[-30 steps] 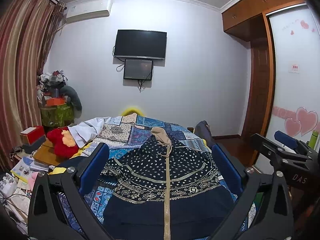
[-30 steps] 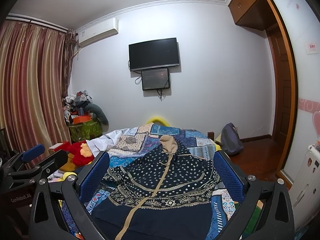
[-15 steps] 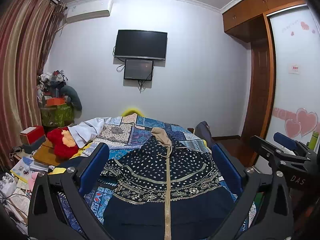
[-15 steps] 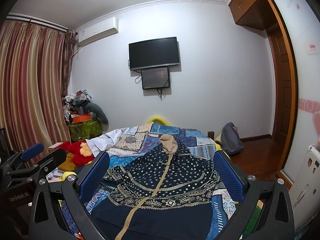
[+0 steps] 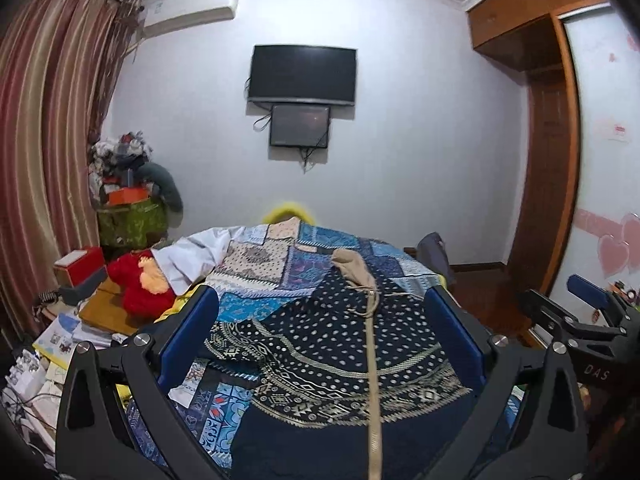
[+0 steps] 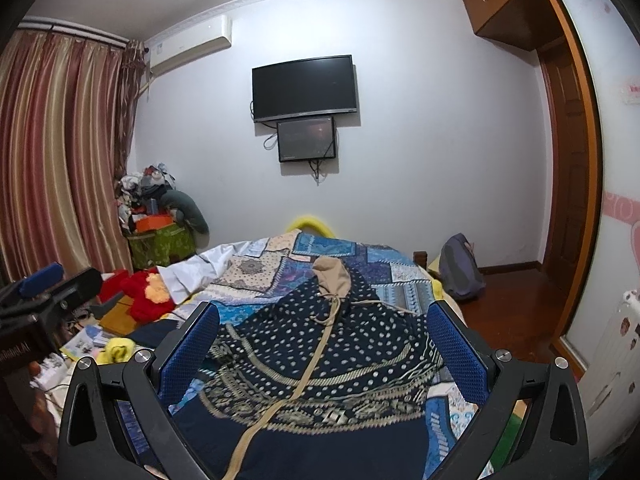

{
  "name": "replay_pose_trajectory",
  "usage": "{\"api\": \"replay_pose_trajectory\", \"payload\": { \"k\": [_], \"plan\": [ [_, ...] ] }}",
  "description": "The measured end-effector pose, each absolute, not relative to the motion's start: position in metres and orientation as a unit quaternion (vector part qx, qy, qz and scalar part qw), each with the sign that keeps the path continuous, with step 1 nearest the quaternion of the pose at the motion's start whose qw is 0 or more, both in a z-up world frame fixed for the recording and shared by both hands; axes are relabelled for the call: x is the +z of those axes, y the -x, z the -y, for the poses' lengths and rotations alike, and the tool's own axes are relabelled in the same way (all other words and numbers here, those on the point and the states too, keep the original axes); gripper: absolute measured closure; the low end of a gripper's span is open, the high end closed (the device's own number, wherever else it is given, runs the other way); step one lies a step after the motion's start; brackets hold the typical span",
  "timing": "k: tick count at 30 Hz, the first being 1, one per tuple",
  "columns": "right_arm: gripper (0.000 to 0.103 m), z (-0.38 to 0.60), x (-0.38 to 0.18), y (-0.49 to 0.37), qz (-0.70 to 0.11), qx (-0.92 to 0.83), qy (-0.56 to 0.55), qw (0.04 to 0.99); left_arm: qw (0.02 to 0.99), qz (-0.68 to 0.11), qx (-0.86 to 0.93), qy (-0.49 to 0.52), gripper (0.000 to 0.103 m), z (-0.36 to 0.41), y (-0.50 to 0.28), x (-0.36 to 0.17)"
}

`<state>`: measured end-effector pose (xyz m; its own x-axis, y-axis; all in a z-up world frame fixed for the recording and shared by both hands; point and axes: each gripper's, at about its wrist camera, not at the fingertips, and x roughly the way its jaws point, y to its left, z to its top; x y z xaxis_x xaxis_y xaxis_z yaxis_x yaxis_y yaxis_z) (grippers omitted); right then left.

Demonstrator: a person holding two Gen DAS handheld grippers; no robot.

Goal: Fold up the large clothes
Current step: 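Move the left tool down to the hoodie sleeve cuff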

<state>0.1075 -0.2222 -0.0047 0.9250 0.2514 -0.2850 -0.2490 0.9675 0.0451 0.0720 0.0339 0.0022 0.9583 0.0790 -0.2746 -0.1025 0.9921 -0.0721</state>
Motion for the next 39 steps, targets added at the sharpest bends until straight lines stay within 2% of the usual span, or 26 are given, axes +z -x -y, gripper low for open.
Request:
{"api": "replay_pose_trajectory", "payload": {
  "k": [9,17,23,31,37,39],
  "plan": [
    [0.000,0.201,-0.032,-0.206,-0.186,0.124,0.012,0.975,0.966,-0.229,0.080,0.085,0.000,-0.108,-0.163,-0.037],
    [0.000,0.183,-0.081,-0.300,-0.255,0.120,0.032,0.959,0.935,-0.304,0.168,0.067,0.000,-0.191,-0.227,-0.099],
    [0.000,0.169,-0.119,-0.357,-0.304,0.127,0.056,0.942,0.896,-0.384,0.178,0.132,0.000,-0.256,-0.261,-0.161],
    [0.000,0.147,-0.169,-0.408,-0.373,0.159,0.097,0.909,0.830,-0.479,0.179,0.222,0.027,-0.300,-0.280,-0.235],
    [0.000,0.133,-0.186,-0.417,-0.379,0.179,0.120,0.900,0.830,-0.469,0.159,0.258,0.028,-0.313,-0.295,-0.248],
    [0.000,0.130,-0.188,-0.417,-0.379,0.186,0.121,0.898,0.824,-0.473,0.161,0.267,0.035,-0.320,-0.306,-0.253]
  ]
}}
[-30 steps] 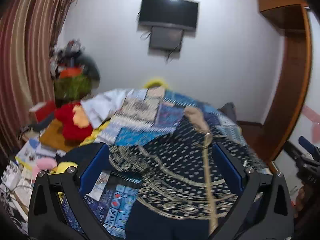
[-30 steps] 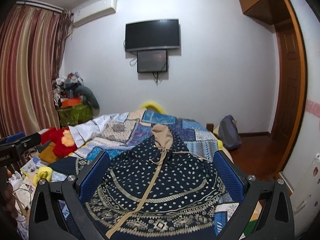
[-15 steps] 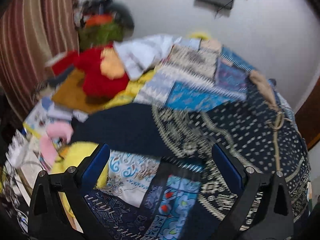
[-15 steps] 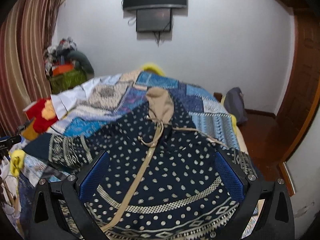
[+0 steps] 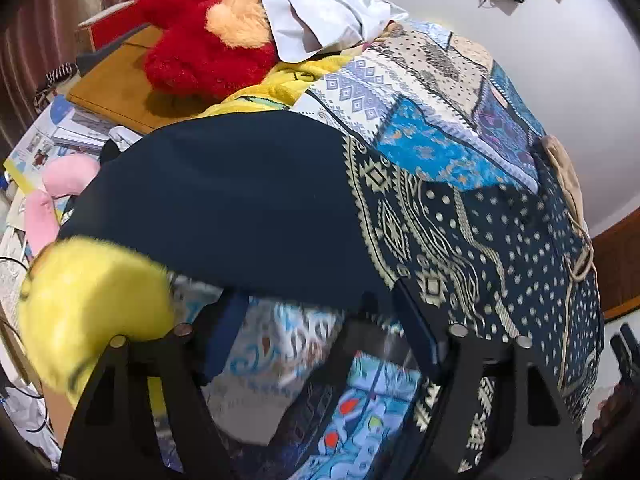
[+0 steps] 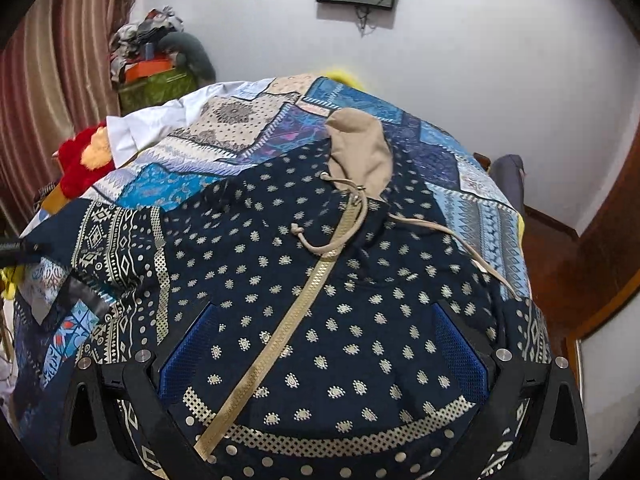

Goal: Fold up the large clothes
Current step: 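Move the left tool down to the hoodie sleeve cuff, then grasp the navy sleeve cuff with the left tool and lift it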

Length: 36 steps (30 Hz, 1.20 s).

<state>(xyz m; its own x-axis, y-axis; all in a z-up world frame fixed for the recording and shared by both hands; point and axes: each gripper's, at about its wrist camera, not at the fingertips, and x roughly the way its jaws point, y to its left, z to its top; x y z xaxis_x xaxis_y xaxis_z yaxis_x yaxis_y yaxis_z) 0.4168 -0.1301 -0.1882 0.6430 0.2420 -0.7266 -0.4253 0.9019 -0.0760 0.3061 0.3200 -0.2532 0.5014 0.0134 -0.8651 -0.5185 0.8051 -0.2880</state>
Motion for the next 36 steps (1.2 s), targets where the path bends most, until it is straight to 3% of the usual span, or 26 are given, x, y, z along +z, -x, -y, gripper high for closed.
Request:
{"api": "replay_pose_trajectory", "payload": {
  "k": [3,5,8,11,20,25,28,36],
  "plan": [
    [0.000,0.128,-0.189,-0.417,-0.379,0.194,0.119,0.897,0.813,-0.476,0.187,0.279,0.054,-0.333,-0.320,-0.259],
    [0.000,0.128,-0.189,-0.417,-0.379,0.197,0.117,0.897,0.811,-0.476,0.210,0.267,0.073,-0.338,-0.325,-0.258],
    [0.000,0.131,-0.188,-0.416,-0.378,0.199,0.113,0.897,0.816,-0.475,0.236,0.230,0.090,-0.340,-0.334,-0.254],
    [0.000,0.135,-0.187,-0.416,-0.380,0.197,0.109,0.897,0.824,-0.472,0.257,0.178,0.096,-0.332,-0.342,-0.241],
    [0.000,0.156,-0.169,-0.410,-0.367,0.185,0.100,0.906,0.900,-0.383,0.204,0.042,0.100,-0.248,-0.363,-0.140],
    [0.000,0.171,-0.154,-0.402,-0.356,0.182,0.093,0.912,0.925,-0.365,0.108,-0.003,0.100,-0.171,-0.388,-0.112],
    [0.000,0.179,-0.147,-0.397,-0.351,0.178,0.093,0.915,0.919,-0.393,0.044,-0.015,0.100,-0.129,-0.408,-0.128],
    [0.000,0.211,-0.144,-0.388,-0.365,0.169,0.081,0.912,0.844,-0.533,-0.062,0.004,0.100,-0.048,-0.434,-0.239]
  ]
}}
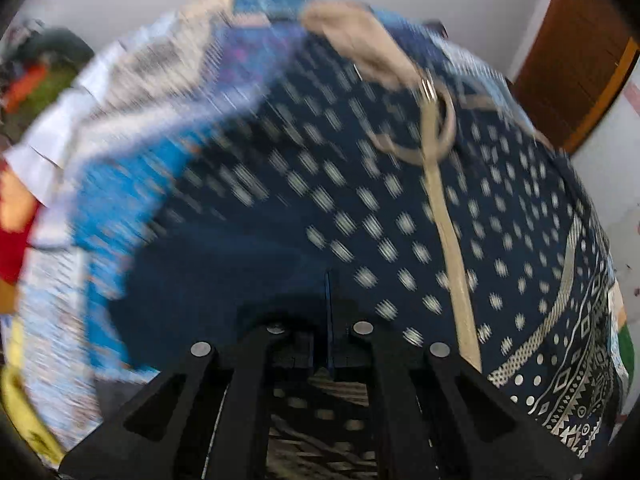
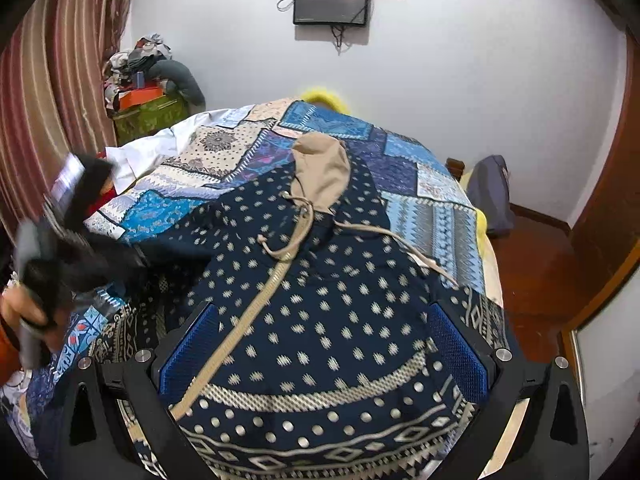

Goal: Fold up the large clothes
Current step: 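Grasp the navy sleeve cuff with the left tool and lift it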

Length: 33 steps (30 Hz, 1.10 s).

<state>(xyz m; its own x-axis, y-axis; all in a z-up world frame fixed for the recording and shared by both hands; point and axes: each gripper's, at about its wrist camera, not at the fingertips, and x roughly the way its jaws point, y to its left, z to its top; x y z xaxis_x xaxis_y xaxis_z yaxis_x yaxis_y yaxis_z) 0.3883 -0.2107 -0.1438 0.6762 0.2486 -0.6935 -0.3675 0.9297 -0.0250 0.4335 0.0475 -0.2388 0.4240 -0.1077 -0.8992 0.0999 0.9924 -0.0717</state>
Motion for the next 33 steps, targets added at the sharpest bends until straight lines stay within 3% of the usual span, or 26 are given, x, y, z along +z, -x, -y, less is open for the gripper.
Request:
{"api": "replay_pose_trajectory", "payload": {
  "k": [4,6,8,11,14,19,28,33],
  "plan": [
    [0.000,0.221,-0.150,-0.390,-0.382,0.166,0.077,0.906,0.829,-0.556,-0.062,0.009,0.090,-0.037,-0.426,-0.261],
    [0.000,0.222,-0.153,-0.391,-0.387,0.167,0.077,0.903,0.828,-0.555,-0.070,0.022,0.077,-0.047,-0.420,-0.256],
    [0.000,0.220,-0.156,-0.393,-0.390,0.168,0.080,0.902,0.832,-0.548,-0.074,0.040,0.054,-0.060,-0.412,-0.246],
    [0.000,0.212,-0.161,-0.397,-0.394,0.169,0.086,0.900,0.851,-0.520,-0.059,0.054,0.036,-0.087,-0.400,-0.221],
    [0.000,0.201,-0.166,-0.403,-0.399,0.175,0.083,0.896,0.869,-0.488,-0.033,0.070,0.026,-0.126,-0.385,-0.196],
    [0.000,0.179,-0.173,-0.410,-0.408,0.187,0.084,0.889,0.876,-0.471,0.040,0.097,0.020,-0.200,-0.377,-0.183],
    [0.000,0.141,-0.187,-0.412,-0.415,0.197,0.113,0.881,0.787,-0.567,0.068,0.235,0.023,-0.277,-0.383,-0.286],
    [0.000,0.133,-0.197,-0.416,-0.423,0.193,0.129,0.876,0.768,-0.562,0.014,0.307,0.024,-0.271,-0.393,-0.313]
  ]
}}
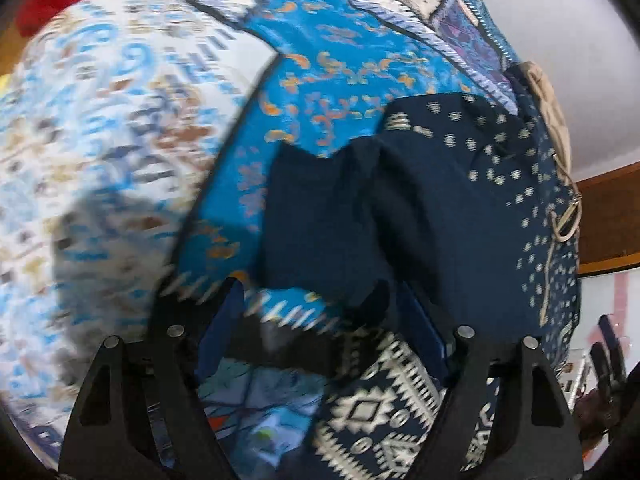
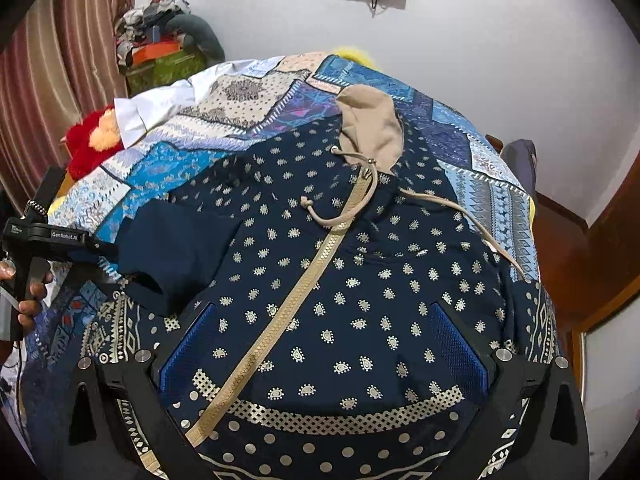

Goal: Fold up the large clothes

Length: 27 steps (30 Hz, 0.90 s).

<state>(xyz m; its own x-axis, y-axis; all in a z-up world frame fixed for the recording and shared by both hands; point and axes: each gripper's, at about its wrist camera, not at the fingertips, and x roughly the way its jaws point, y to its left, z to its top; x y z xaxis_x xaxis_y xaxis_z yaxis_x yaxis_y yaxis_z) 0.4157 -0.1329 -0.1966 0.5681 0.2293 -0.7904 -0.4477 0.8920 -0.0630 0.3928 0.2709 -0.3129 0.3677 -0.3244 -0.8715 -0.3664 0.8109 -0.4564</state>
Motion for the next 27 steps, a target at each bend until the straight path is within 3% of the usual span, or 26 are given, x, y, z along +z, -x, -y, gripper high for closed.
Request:
{"api": "replay_pose_trajectory", "payload": {
  "k": [3,5,6,8,13,17,22,27],
  "plan": [
    [0.000,0.132,-0.200,-0.418,-0.427,0.190,0.132,0.874,0.777,-0.556,0.026,0.294,0.033,-0.265,-0.406,-0.317],
    [0.000,0.134,-0.201,-0.419,-0.427,0.189,0.131,0.874,0.785,-0.558,0.060,0.264,0.061,-0.262,-0.417,-0.318],
    [0.000,0.135,-0.201,-0.419,-0.427,0.188,0.130,0.875,0.789,-0.560,0.071,0.245,0.065,-0.258,-0.421,-0.317],
    [0.000,0.139,-0.201,-0.419,-0.428,0.184,0.128,0.876,0.797,-0.563,0.083,0.200,0.087,-0.246,-0.428,-0.314],
    [0.000,0.157,-0.197,-0.420,-0.426,0.174,0.116,0.880,0.831,-0.535,0.106,0.112,0.091,-0.223,-0.434,-0.276],
    [0.000,0.176,-0.190,-0.420,-0.420,0.162,0.106,0.887,0.881,-0.462,0.089,0.051,0.091,-0.189,-0.434,-0.200],
    [0.000,0.203,-0.175,-0.418,-0.408,0.153,0.080,0.896,0.921,-0.388,0.028,0.018,0.091,-0.128,-0.435,-0.113],
    [0.000,0.235,-0.159,-0.409,-0.393,0.144,0.057,0.906,0.928,-0.368,-0.061,0.009,0.091,-0.049,-0.446,-0.078]
  ]
}}
